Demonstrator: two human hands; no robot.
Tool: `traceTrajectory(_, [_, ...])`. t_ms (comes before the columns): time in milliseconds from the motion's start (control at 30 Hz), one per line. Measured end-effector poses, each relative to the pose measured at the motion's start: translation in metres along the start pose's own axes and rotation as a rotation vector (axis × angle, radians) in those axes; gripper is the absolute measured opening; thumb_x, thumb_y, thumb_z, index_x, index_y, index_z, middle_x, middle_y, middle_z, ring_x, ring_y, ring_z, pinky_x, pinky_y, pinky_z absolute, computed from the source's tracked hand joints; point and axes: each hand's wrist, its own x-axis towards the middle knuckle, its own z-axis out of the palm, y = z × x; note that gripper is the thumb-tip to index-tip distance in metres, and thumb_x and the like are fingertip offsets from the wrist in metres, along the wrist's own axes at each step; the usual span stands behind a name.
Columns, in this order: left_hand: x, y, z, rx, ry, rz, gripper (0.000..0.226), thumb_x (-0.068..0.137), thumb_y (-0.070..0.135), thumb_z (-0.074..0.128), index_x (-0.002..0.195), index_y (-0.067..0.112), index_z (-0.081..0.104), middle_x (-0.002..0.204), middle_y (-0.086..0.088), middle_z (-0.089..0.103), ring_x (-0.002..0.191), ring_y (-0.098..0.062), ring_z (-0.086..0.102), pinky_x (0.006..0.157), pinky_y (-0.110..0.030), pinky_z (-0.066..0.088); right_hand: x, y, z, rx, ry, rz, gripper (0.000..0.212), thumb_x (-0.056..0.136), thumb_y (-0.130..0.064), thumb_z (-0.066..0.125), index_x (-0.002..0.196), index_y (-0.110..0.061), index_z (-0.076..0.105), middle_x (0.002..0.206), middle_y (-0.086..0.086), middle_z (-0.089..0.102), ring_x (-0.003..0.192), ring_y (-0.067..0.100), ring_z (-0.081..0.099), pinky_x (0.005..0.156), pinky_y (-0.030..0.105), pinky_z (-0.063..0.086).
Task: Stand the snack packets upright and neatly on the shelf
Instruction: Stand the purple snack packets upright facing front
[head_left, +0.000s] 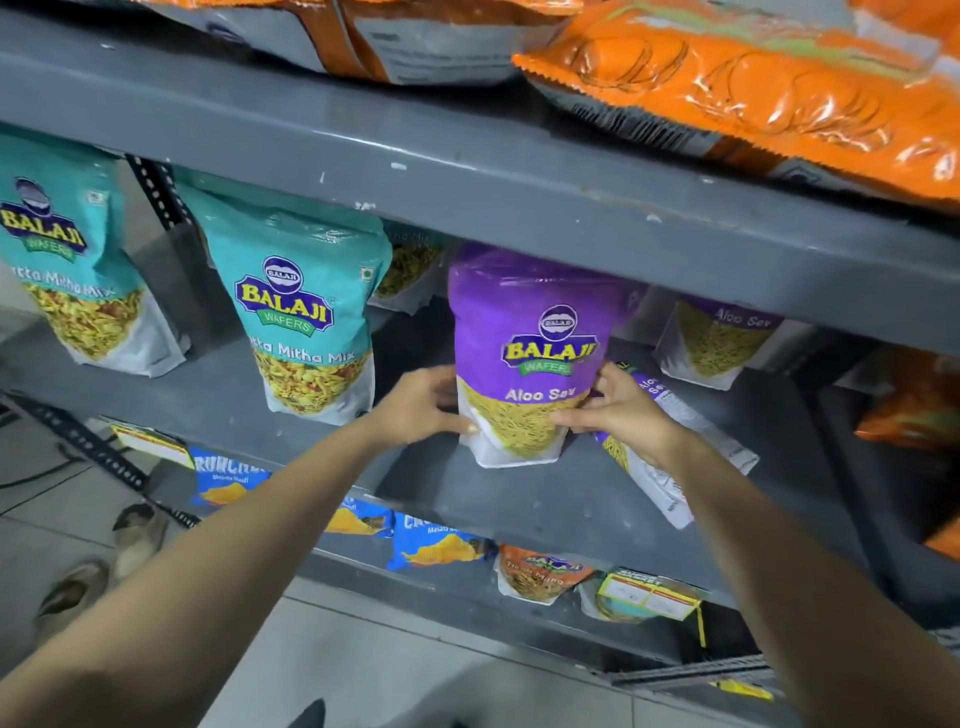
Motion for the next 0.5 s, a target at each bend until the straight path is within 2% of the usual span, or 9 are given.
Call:
traceTrajectory(67, [-0.001, 0.004, -0.003, -0.051, 0.035, -0.015, 0.064, 0.062, -0.003, 0.086, 0.119, 0.011, 0.061, 0.108, 0.002, 0.074, 0.104, -0.013, 0.068, 0.093, -0.031, 0.052, -0.002, 0.007, 0.004, -0.047, 0.060, -0.012, 0.070, 0.068, 0.005, 0.086, 0.130, -0.004, 0.056, 0.118, 0.008, 0.074, 0.098, 0.015, 0.074, 0.072, 0.023, 0.057])
traceTrajectory(133, [0.000, 0.015, 0.001, -0.037, 0.049, 0.003, 0.071, 0.061, 0.001, 0.088, 0.123, 0.013, 0.056, 0.113, 0.000, 0.071, 0.105, -0.007, 0.066, 0.090, -0.021, 0.049, -0.004, 0.005, 0.007, -0.047, 0.082, -0.021, 0.069, 0.065, 0.000, 0.089, 0.128, -0.006, 0.061, 0.118, 0.007, 0.075, 0.107, 0.020, 0.072, 0.087, 0.032, 0.059])
traceTrajectory(200, [0.003, 0.029, 0.007, -0.076, 0.125, 0.058, 0.065, 0.062, 0.006, 0.088, 0.118, 0.016, 0.057, 0.110, 0.000, 0.070, 0.098, -0.004, 0.066, 0.084, -0.017, 0.049, -0.007, -0.003, 0.008, -0.002, 0.100, -0.050, 0.062, 0.066, -0.004, 0.088, 0.124, -0.006, 0.065, 0.117, 0.008, 0.075, 0.110, 0.021, 0.072, 0.096, 0.037, 0.057])
traceTrajectory(267, [0.010, 0.045, 0.008, -0.246, 0.245, 0.091, 0.054, 0.064, 0.018, 0.086, 0.112, 0.016, 0.062, 0.108, -0.007, 0.072, 0.095, -0.012, 0.069, 0.082, -0.023, 0.054, -0.009, -0.016, 0.007, 0.083, 0.150, -0.091, 0.056, 0.066, -0.013, 0.086, 0.119, -0.005, 0.068, 0.113, 0.009, 0.077, 0.106, 0.024, 0.073, 0.094, 0.038, 0.057])
traceTrajectory(367, [0.018, 0.060, 0.001, -0.386, 0.333, 0.116, 0.056, 0.066, 0.022, 0.083, 0.112, -0.002, 0.064, 0.110, -0.020, 0.071, 0.093, -0.022, 0.069, 0.084, -0.032, 0.056, -0.011, -0.028, 0.004, 0.188, 0.138, -0.093, 0.044, 0.067, -0.013, 0.080, 0.110, -0.007, 0.071, 0.098, 0.001, 0.080, 0.091, 0.018, 0.075, 0.084, 0.033, 0.059])
traceTrajectory(433, [0.020, 0.064, -0.001, -0.369, 0.362, 0.136, 0.058, 0.066, 0.020, 0.083, 0.113, -0.007, 0.063, 0.108, -0.018, 0.072, 0.091, -0.021, 0.070, 0.083, -0.031, 0.056, -0.014, -0.031, 0.005, 0.193, 0.106, -0.093, 0.041, 0.069, -0.011, 0.078, 0.110, -0.009, 0.071, 0.094, -0.003, 0.080, 0.086, 0.014, 0.076, 0.078, 0.027, 0.060])
traceTrajectory(500, [0.018, 0.065, 0.004, -0.344, 0.419, 0.152, 0.054, 0.068, 0.021, 0.084, 0.111, -0.002, 0.064, 0.104, -0.011, 0.073, 0.088, -0.015, 0.070, 0.079, -0.025, 0.055, -0.017, -0.034, 0.003, 0.196, 0.104, -0.112, 0.032, 0.077, -0.008, 0.076, 0.109, -0.011, 0.070, 0.090, -0.005, 0.080, 0.082, 0.010, 0.076, 0.075, 0.023, 0.059])
